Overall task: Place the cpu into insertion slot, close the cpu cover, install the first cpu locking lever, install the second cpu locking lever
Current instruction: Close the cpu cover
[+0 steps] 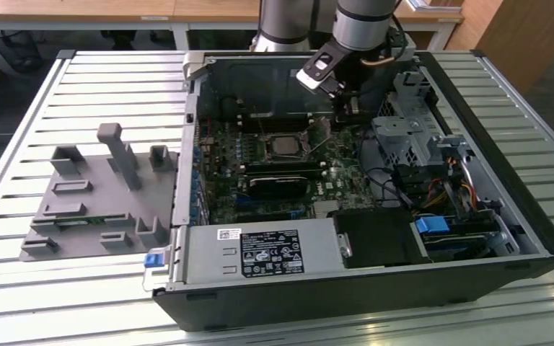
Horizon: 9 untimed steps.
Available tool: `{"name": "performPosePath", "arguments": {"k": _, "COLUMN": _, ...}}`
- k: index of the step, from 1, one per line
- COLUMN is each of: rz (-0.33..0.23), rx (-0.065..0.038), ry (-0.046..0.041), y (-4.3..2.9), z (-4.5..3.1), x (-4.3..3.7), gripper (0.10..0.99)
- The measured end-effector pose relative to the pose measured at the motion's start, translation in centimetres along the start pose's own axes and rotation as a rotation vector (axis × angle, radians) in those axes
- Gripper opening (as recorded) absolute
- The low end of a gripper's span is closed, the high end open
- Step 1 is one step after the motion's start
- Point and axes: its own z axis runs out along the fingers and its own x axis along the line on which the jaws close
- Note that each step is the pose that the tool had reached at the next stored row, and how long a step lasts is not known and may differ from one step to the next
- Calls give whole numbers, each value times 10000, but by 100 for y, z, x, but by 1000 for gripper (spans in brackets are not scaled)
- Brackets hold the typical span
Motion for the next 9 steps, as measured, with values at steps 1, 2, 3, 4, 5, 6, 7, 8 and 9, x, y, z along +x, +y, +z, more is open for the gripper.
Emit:
{"name": "performPosePath", "arguments": {"k": 1, "rz": 0, "rx": 0, "ry": 0, "y": -13, "z": 0, "x": 0, "gripper": 106}}
{"name": "performPosePath", "arguments": {"k": 2, "rz": 0, "rx": 0, "ry": 1, "y": -23, "z": 0, "x": 0, "gripper": 106}}
{"name": "performPosePath", "arguments": {"k": 3, "rz": 0, "rx": 0, "ry": 0, "y": -33, "z": 0, "x": 0, "gripper": 106}}
{"name": "performPosePath", "arguments": {"k": 4, "rz": 0, "rx": 0, "ry": 0, "y": -45, "z": -1, "x": 0, "gripper": 106}}
{"name": "performPosePath", "arguments": {"k": 5, "rz": 0, "rx": 0, "ry": 0, "y": -58, "z": -1, "x": 1, "gripper": 106}}
{"name": "performPosePath", "arguments": {"k": 6, "rz": 0, "rx": -1, "ry": 0, "y": -70, "z": -1, "x": 1, "gripper": 106}}
{"name": "performPosePath", "arguments": {"k": 7, "rz": 0, "rx": -1, "ry": 1, "y": -80, "z": -1, "x": 1, "gripper": 106}}
{"name": "performPosePath", "arguments": {"k": 8, "rz": 0, "rx": 0, "ry": 1, "y": -91, "z": -2, "x": 1, "gripper": 106}}
{"name": "performPosePath", "arguments": {"k": 9, "rz": 0, "rx": 0, "ry": 0, "y": -103, "z": -2, "x": 1, "gripper": 106}}
